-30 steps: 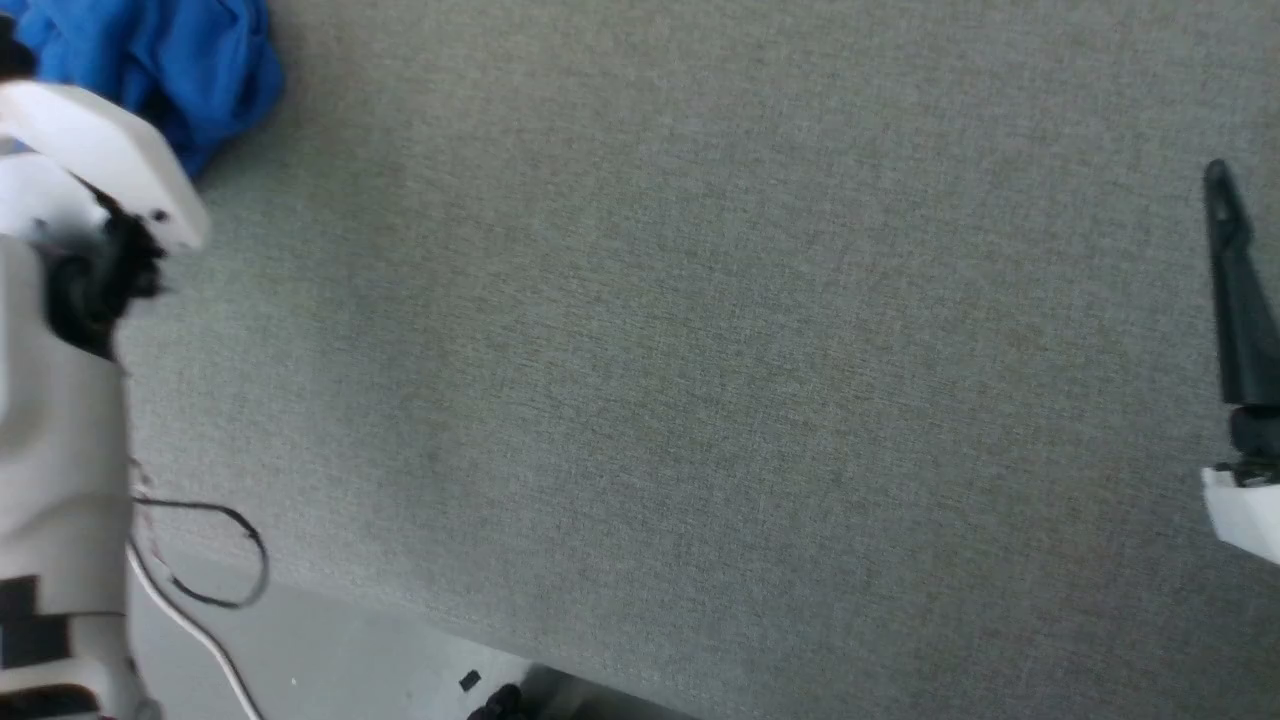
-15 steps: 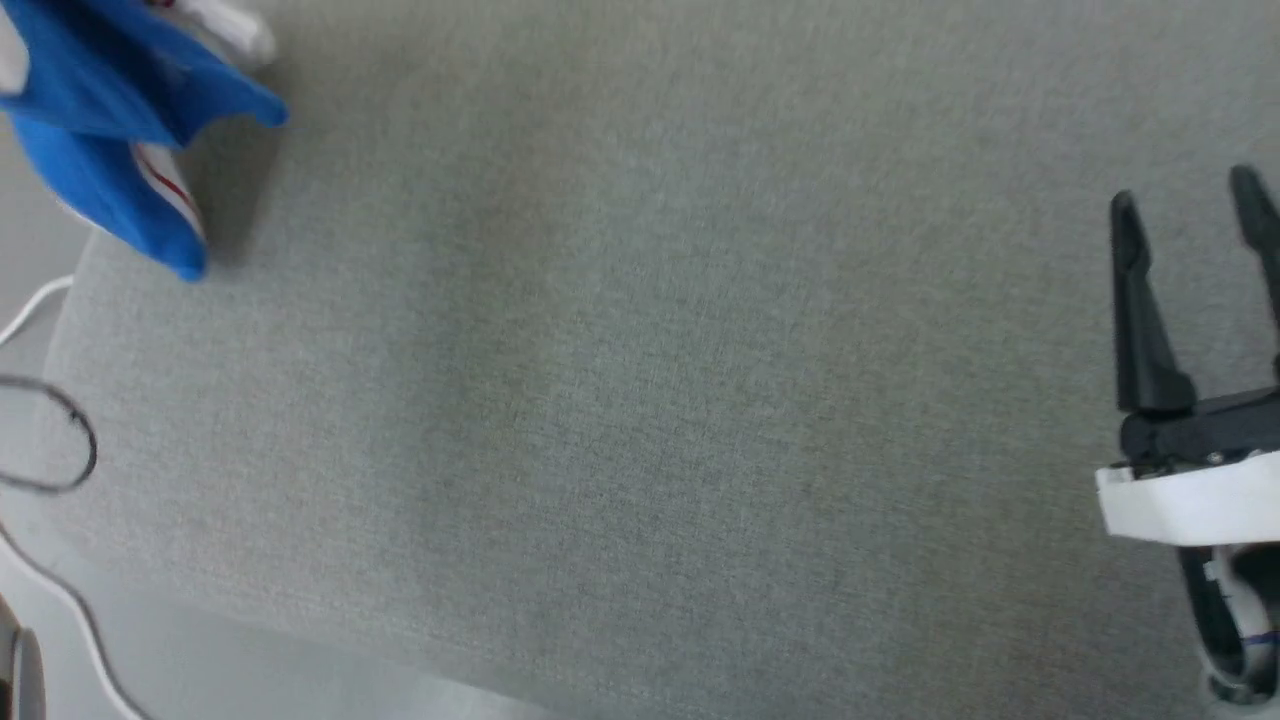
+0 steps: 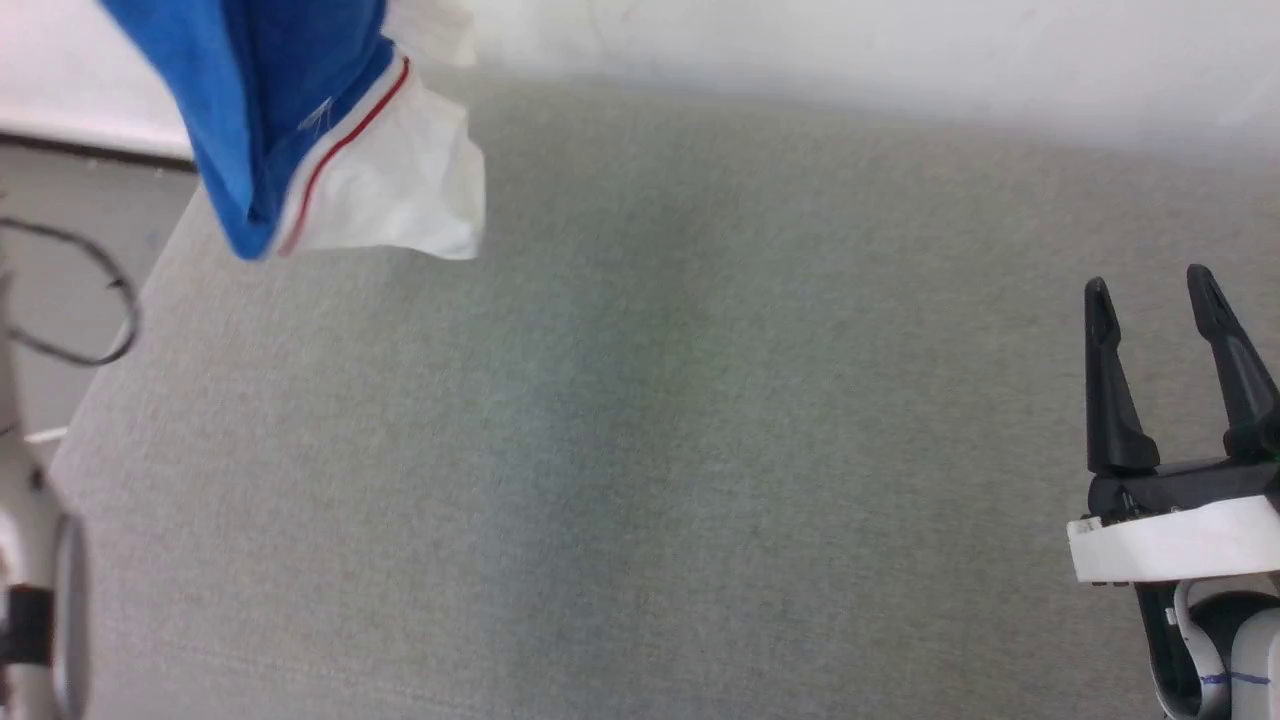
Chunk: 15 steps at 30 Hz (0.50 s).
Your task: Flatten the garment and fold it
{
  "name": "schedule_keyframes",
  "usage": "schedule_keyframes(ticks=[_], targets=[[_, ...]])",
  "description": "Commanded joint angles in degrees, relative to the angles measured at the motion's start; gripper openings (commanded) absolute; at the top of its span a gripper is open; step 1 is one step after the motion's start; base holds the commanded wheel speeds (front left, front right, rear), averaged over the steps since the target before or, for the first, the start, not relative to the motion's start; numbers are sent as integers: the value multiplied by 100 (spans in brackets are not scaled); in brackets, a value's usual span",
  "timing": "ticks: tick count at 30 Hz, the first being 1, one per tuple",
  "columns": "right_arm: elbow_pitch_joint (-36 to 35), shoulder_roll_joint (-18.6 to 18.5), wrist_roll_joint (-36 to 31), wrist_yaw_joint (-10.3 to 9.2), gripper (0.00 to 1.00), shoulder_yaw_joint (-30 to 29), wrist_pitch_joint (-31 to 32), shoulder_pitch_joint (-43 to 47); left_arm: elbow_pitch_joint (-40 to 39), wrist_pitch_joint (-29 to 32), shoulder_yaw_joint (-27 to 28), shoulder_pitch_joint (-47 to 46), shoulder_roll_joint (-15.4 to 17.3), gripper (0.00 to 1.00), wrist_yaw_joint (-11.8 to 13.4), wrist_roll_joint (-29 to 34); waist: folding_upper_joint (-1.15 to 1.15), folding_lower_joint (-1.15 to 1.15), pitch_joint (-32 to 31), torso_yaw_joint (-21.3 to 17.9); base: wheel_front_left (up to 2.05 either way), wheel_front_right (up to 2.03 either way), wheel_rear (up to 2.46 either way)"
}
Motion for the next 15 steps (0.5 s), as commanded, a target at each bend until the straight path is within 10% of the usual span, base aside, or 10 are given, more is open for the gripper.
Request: schedule_keyframes(ticks=[1,15], targets=[[78,24,84,-12,100,-44,-77,52,-50,33,-101,-166,-224,0,-50,-107,0,1,-480,-369,0,0,0],[242,27,277,-12,100,-326,-213,64,-368,455,-787,-332,-1430,0,-54,-638,0,1,-614,-1019,0,0,0]])
